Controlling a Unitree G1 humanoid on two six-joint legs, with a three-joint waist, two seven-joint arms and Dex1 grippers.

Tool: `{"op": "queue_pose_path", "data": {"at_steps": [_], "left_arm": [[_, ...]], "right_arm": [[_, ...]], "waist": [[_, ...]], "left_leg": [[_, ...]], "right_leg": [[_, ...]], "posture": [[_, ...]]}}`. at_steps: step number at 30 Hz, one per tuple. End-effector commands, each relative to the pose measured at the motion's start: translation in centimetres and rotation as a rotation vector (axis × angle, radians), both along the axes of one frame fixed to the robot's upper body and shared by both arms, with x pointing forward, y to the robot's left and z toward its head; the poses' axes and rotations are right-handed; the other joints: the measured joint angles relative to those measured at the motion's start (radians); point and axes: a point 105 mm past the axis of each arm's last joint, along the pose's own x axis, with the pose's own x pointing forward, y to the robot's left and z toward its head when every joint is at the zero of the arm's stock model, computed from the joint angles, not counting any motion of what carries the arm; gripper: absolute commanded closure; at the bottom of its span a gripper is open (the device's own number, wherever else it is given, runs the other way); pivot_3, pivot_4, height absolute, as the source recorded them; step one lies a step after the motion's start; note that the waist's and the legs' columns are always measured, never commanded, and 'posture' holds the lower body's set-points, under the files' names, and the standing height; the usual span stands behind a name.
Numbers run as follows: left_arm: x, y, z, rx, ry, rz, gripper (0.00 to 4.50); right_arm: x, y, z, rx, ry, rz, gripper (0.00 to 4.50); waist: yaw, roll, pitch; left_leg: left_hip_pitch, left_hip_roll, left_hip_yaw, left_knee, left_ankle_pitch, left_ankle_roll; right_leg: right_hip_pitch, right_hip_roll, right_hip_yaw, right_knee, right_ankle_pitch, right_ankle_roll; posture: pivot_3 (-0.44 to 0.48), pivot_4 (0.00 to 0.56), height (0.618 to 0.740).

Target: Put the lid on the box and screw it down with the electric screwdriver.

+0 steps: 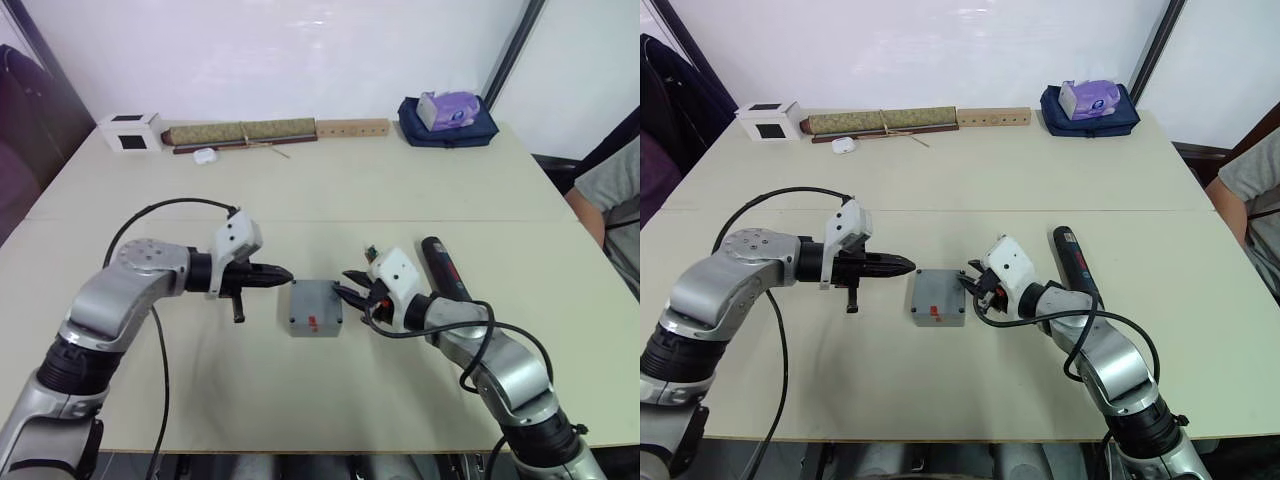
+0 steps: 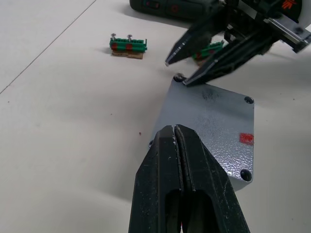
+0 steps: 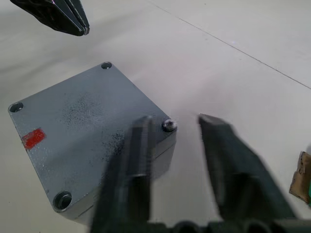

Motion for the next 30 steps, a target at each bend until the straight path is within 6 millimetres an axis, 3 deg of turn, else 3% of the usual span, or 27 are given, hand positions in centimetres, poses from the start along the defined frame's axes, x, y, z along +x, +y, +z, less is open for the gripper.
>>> {"op": "queue_pose_path", "data": {"at_steps": [1,5,11,16,18,21,23,30], "left_arm": [[0.1,-0.4,1.0,-0.009,-0.049,-0.014,4.5],[0.1,-0.7,1.1,-0.021,-0.049,-0.021,4.5],[-0.3,-1.9,3.1,-0.106,-0.044,-0.084,4.5],[-1.3,-2.4,4.7,-0.068,-0.1,-0.188,4.5],[-1.9,-2.8,4.8,-0.046,-0.11,-0.238,4.5],[-2.9,-3.3,4.6,-0.012,-0.12,-0.31,4.5],[-3.3,-3.6,4.3,0.007,-0.13,-0.338,4.5],[-3.8,-4.0,2.9,0.079,-0.16,-0.378,4.5]], "right_arm": [[0.0,-0.5,0.6,-0.004,-0.016,0.002,1.44],[0.1,-1.0,1.3,0.026,-0.015,-0.011,1.44],[0.8,-4.9,5.9,0.188,0.017,-0.106,1.44],[1.3,-10.6,8.4,0.087,0.19,-0.202,0.08],[1.7,-12.4,8.9,0.069,0.276,-0.274,0.03],[1.0,-15.4,7.2,-0.045,0.543,-0.378,0.03],[0.6,-16.7,6.6,-0.098,0.624,-0.435,0.03],[0.6,-18.0,4.4,-0.142,0.776,-0.483,0.03]], "waist": [[0.0,0.0,0.0],[0.0,0.0,0.0],[0.004,0.0,0.0],[0.003,0.001,0.0],[-0.002,0.001,0.0],[-0.001,0.003,0.001],[0.002,0.003,0.001],[-0.002,0.003,0.001]], "left_leg": [[0.0,0.0,0.0,0.0,0.0,0.0],[0.0,0.0,0.0,0.0,0.0,0.0],[-0.001,0.0,-0.001,0.001,0.0,0.0],[-0.001,-0.001,-0.001,0.002,0.0,0.0],[-0.001,0.0,0.0,0.001,0.0,0.0],[-0.001,0.0,0.0,0.001,0.0,0.0],[-0.002,0.0,0.001,0.0,0.0,0.0],[-0.003,-0.001,0.002,0.001,0.0,0.0]], "right_leg": [[0.0,0.0,0.0,0.0,0.0,0.0],[0.0,0.0,0.0,0.0,0.0,0.0],[0.0,-0.001,0.0,0.0,0.0,0.001],[0.0,-0.001,0.0,0.0,0.001,0.001],[0.0,-0.001,0.0,0.0,0.001,0.001],[0.0,0.0,0.0,0.0,0.001,0.001],[-0.001,-0.001,0.0,-0.001,0.001,0.001],[-0.003,-0.001,0.001,-0.001,0.001,0.001]], "posture": [[0.0,0.15,0.74],[0.0,0.15,0.74],[0.0,0.15,0.74],[0.0,0.15,0.74],[0.0,0.15,0.74],[0.0,0.15,0.74],[0.0,0.15,0.74],[0.0,0.15,0.74]]}}
